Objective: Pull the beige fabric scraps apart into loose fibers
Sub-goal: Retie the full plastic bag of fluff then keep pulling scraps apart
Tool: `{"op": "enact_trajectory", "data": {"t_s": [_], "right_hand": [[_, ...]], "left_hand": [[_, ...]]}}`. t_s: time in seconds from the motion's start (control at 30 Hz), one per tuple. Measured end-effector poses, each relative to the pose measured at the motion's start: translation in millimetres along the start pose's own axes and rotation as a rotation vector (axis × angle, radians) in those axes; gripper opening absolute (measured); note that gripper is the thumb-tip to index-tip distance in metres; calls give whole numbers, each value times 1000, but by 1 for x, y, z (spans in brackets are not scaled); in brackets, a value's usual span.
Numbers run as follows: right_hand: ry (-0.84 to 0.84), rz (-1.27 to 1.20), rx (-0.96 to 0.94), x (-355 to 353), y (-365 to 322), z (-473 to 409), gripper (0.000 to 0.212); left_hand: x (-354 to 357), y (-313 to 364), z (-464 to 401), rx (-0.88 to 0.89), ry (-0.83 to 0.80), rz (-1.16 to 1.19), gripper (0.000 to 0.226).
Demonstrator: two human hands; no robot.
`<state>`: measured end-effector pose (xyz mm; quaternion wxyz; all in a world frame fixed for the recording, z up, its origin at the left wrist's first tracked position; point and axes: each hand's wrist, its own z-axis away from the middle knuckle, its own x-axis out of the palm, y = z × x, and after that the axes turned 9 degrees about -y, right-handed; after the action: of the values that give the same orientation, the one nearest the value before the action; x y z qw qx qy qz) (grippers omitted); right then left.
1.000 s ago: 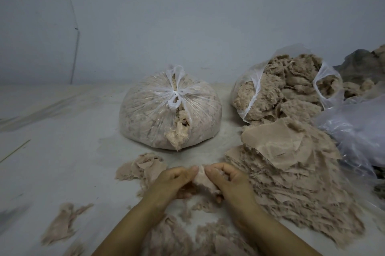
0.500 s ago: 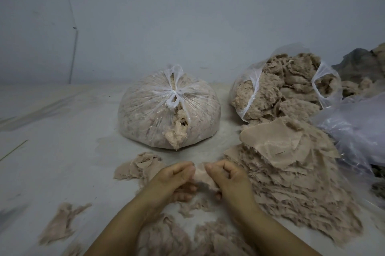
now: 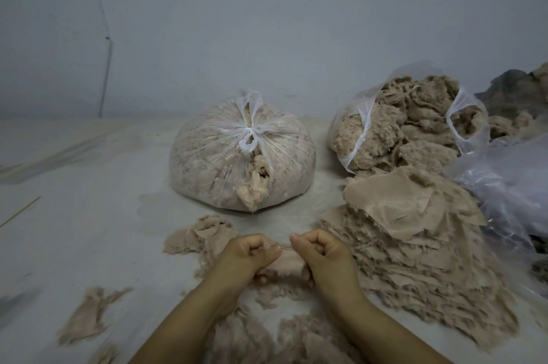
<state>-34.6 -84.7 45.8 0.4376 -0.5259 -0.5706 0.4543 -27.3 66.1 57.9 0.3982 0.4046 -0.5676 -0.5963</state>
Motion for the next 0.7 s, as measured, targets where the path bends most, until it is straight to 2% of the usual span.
{"op": "enact_trajectory", "data": {"t_s": [0.07, 0.13, 0.27, 0.5, 0.7], "right_hand": [[67, -62, 10, -3, 0, -2, 25], [64, -136, 64, -5, -1, -3, 28], [-195, -209, 249, 1, -2, 3, 38], [-248, -182, 242, -5, -5, 0, 31], [-316, -68, 280, -14, -13, 2, 43]], "left_hand": [[0, 0, -1, 13, 61, 33, 28], [-1, 1, 0, 42, 93, 73, 30], [-2, 2, 1, 83, 129, 66, 20], [-1, 2, -1, 68, 230, 230, 20], [-12, 0, -4, 84, 251, 131, 22]]}}
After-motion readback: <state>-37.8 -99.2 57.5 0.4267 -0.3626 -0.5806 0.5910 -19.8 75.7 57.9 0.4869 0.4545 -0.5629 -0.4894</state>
